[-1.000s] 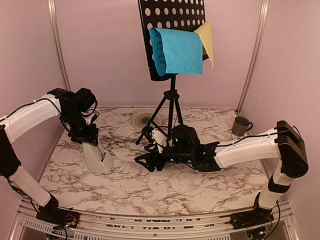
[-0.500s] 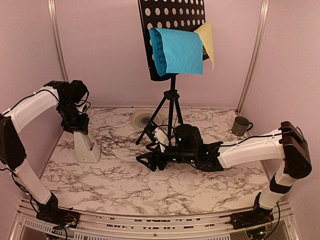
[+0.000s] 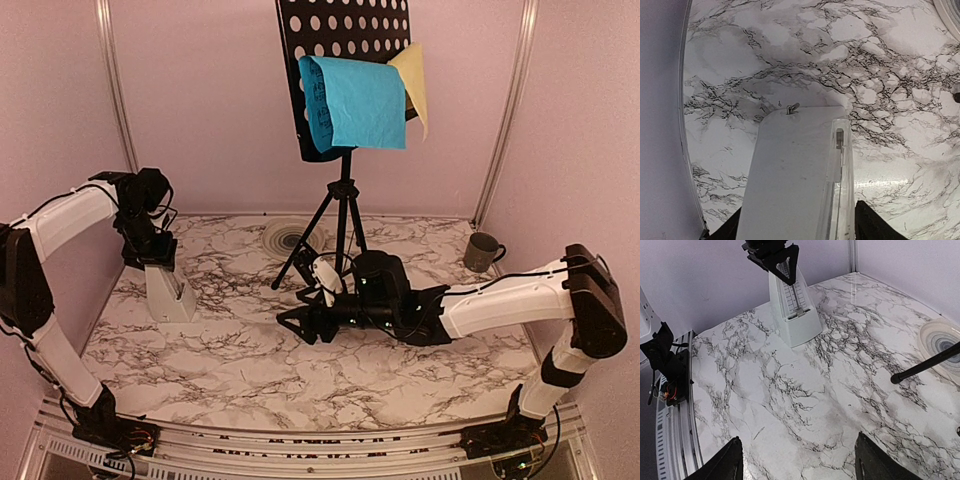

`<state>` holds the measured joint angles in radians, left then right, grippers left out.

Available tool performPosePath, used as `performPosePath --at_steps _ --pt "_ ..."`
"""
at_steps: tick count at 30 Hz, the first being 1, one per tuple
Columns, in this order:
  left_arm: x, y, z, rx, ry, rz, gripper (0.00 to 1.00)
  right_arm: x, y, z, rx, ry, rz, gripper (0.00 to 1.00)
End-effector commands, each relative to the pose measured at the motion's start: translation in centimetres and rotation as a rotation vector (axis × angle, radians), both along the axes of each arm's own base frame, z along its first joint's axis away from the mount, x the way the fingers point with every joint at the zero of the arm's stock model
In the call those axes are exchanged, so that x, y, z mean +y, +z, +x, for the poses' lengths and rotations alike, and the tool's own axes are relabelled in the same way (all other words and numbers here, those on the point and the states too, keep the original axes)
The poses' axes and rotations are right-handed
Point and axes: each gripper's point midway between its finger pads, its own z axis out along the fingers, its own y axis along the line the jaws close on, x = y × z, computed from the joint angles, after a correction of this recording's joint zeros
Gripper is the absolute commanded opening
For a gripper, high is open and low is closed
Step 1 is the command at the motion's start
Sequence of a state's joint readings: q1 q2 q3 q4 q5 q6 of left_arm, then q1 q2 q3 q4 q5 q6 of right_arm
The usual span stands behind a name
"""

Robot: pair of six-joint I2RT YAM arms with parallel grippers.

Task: Pack up the instrument practice props
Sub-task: Move the metronome to the center of the board.

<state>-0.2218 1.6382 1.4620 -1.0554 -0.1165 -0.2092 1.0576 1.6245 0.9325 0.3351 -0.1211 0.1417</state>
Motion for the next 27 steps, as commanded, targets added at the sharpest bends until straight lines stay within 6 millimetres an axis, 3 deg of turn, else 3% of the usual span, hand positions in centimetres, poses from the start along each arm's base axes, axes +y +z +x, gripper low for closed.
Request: performPosePath --at_steps 1,5,8,11,18,27 --pt "-0.7 -0.9 -0.4 -0.002 -0.013 -0.038 0.71 -0.6 1.7 0.4 -0.022 -0.026 0.031 0.73" --pt "-0.3 -1.4 -0.6 0.009 -0.006 -0.019 0.75 -0.8 2.0 0.4 -0.028 -0.033 0.035 0.74" --pt "-0.6 -0.5 -0.2 -0.017 -0.012 -0.035 0.84 -0.8 2.0 0.4 -0.028 -0.034 0.034 0.74" --pt "-1.1 1.4 0.4 -0.072 -0.026 -0.063 0.93 -0.9 1.9 0.4 -0.026 -0.034 0.031 0.74" --pt "-1.8 5.3 0.9 -0.168 -0.052 -0.115 0.99 -0.8 2.0 0.4 -0.026 -0.031 0.037 0.74" --pt "0.8 12.2 0.3 -0.359 -0.001 -0.051 1.00 -0.7 2.1 0.3 -0.027 -0.026 0.036 0.74"
